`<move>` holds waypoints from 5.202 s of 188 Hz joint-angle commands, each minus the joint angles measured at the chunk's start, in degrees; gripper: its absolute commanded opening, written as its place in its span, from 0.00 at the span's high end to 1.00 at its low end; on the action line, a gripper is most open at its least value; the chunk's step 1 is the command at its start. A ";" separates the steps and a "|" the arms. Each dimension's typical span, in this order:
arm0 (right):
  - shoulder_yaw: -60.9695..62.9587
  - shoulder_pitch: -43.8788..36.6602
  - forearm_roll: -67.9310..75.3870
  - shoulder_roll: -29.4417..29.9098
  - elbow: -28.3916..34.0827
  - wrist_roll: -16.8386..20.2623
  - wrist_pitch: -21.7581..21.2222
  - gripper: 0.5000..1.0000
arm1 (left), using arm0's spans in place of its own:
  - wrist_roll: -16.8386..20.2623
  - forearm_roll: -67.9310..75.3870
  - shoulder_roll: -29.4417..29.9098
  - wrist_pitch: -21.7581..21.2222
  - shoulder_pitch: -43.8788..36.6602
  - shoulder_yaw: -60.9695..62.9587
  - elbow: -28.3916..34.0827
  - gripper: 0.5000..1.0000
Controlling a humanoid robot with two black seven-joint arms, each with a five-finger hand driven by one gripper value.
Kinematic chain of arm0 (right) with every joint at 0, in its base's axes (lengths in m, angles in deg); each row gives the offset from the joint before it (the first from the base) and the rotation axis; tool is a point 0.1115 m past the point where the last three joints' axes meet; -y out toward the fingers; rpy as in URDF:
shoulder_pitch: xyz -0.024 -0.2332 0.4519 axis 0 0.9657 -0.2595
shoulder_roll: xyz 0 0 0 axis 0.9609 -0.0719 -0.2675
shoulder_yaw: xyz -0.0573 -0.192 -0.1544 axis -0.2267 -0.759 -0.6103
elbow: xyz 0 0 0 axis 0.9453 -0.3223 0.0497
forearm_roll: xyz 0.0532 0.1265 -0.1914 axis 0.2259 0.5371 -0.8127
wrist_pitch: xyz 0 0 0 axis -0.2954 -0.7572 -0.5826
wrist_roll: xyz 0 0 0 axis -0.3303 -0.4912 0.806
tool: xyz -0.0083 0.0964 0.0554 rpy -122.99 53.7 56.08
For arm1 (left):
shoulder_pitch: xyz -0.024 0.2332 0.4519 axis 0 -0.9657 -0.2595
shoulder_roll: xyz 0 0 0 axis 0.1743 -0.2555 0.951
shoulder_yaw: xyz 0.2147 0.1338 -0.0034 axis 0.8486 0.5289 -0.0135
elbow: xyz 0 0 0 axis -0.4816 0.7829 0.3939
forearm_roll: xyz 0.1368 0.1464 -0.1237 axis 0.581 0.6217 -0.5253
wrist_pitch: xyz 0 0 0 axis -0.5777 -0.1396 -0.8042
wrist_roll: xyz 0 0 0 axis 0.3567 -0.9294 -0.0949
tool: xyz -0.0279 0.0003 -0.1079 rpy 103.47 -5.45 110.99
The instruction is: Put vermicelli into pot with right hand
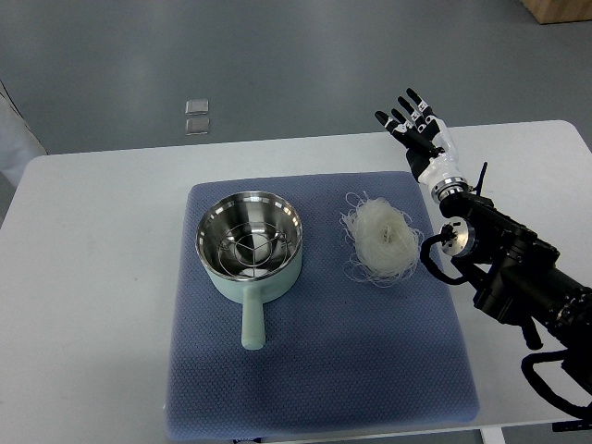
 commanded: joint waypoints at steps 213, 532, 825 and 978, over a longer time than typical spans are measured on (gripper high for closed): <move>-0.67 -2.85 -1.15 0.00 0.22 0.44 -0.18 0.14 | 0.00 0.01 0.00 0.05 0.08 0.06 0.00 0.00; -43.91 -26.67 -83.76 -28.04 29.31 0.26 -16.09 0.14 | 0.00 0.01 0.00 -0.03 0.26 -0.03 0.00 0.00; -44.00 -19.82 -85.08 -25.14 27.11 0.97 -11.25 0.55 | 0.00 0.01 0.00 -0.03 0.26 -0.03 0.00 0.00; -37.24 -23.51 -81.92 -25.84 27.03 0.88 -12.31 0.77 | 0.00 0.01 0.00 0.05 0.26 0.06 0.00 0.00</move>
